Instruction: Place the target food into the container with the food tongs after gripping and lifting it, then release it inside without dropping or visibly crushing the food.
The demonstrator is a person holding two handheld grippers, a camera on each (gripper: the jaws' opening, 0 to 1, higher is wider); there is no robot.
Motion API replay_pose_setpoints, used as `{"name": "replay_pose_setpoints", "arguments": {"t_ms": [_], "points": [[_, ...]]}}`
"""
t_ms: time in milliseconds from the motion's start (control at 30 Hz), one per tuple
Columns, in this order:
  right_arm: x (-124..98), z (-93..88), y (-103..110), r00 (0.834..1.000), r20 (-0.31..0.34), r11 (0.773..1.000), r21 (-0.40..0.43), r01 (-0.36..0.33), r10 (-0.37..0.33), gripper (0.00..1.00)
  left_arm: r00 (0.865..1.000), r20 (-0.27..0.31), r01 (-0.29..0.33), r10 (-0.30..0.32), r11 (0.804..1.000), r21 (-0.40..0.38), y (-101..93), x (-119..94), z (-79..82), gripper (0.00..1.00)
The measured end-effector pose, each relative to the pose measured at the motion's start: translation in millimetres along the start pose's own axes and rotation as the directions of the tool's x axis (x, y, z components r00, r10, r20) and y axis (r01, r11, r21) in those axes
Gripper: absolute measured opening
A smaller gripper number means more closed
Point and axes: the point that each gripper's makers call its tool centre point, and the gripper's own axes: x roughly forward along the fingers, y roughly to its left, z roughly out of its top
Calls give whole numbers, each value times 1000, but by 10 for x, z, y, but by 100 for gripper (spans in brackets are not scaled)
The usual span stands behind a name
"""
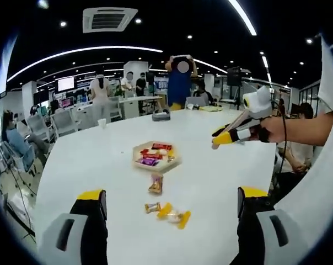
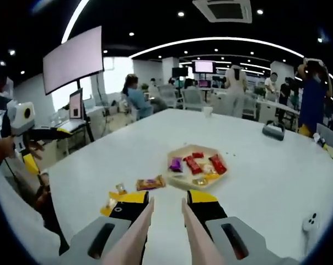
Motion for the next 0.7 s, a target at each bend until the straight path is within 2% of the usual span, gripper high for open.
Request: {"name": "replay_pose_setpoints", "arguments": {"t_ms": [67, 200, 267, 400, 500, 533, 700], "points": [[4, -28, -53, 1000, 5, 1000, 2, -2, 2, 26, 1000, 11, -24, 24, 1000, 9, -2, 34, 13, 99], [2, -156, -123, 999, -31, 1000, -14, -20, 20, 26, 999, 4, -52, 52, 999, 5, 3, 85, -19, 99], [-14, -187, -118, 999, -46, 999, -15, -29, 29, 26, 998, 16, -62, 62, 998, -22, -12, 89, -3, 99], [-3, -214, -35, 997, -53, 998, -21, -56, 55, 27, 997, 21, -68, 68, 997, -37, -25, 127, -29, 99], [27, -245, 29, 996, -68, 997, -23, -67, 66, 27, 997, -19, -74, 73, 997, -18, -9, 112, -95, 99], [31, -210, 147, 994, -61, 995, -26, -91, 89, 27, 997, 10, -79, 79, 997, -4, -2, 50, -48, 99], [95, -254, 346, 989, -79, 991, -53, -126, 121, 27, 997, 14, -79, 80, 995, -62, 28, -17, -121, 99]]}}
